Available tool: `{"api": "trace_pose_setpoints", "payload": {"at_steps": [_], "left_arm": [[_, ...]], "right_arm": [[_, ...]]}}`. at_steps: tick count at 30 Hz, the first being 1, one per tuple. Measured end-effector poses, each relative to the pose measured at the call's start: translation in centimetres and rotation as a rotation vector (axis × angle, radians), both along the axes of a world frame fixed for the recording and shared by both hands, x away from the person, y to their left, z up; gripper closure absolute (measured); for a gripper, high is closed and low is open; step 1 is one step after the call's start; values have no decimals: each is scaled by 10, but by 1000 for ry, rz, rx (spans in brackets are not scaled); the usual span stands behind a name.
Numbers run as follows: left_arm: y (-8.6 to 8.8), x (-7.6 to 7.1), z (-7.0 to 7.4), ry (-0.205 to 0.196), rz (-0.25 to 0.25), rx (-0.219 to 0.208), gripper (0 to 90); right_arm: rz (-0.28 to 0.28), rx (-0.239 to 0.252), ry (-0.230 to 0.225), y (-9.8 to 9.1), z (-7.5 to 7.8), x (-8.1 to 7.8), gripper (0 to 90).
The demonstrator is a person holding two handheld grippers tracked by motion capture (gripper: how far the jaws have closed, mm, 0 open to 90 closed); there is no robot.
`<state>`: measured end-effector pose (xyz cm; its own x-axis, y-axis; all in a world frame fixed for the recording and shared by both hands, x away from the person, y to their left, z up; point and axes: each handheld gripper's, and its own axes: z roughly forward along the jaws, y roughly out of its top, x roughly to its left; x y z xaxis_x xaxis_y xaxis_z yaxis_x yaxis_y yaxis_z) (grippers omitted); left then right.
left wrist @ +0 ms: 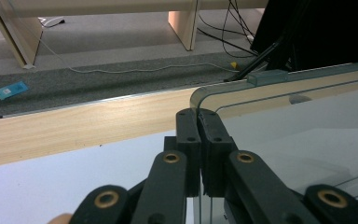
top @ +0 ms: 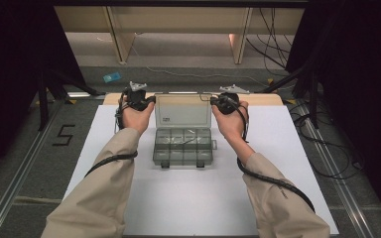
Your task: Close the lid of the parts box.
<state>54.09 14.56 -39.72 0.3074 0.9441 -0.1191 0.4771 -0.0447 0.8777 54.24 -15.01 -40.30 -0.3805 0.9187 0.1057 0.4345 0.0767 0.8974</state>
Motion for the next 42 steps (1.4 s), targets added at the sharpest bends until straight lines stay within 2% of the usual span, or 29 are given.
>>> {"api": "trace_pose_setpoints", "payload": {"at_steps": [3,5,7,14,16,18,22,25,32,40,42], "left_arm": [[0,-3,0,-4,-2,-3,877],[1,-5,1,-11,-9,-1,877],[0,-8,0,-20,-9,8,876],[1,-12,0,-29,-17,-3,877],[2,-14,0,-31,-16,-1,877],[2,-15,1,-35,-19,0,877],[1,-18,0,-48,-17,7,876],[1,-21,0,-54,-18,6,877],[2,-28,-2,-80,-23,5,877],[2,-34,-2,-92,-28,6,877],[3,-35,-2,-92,-32,9,877]], "right_arm": [[7,3,1,0,1,-3,882],[5,-5,-18,-1,0,-4,882],[6,-11,-11,-1,1,-6,882],[10,-17,-24,-1,1,-11,883],[13,-10,-38,-1,0,-11,883],[14,-14,-33,-1,0,-13,883],[12,-14,-54,-1,-1,-14,883],[18,-14,-43,-2,0,-17,884],[22,-27,-49,-2,1,-22,884],[26,-28,-73,-3,0,-27,884],[26,-23,-59,-3,1,-30,884]]}}
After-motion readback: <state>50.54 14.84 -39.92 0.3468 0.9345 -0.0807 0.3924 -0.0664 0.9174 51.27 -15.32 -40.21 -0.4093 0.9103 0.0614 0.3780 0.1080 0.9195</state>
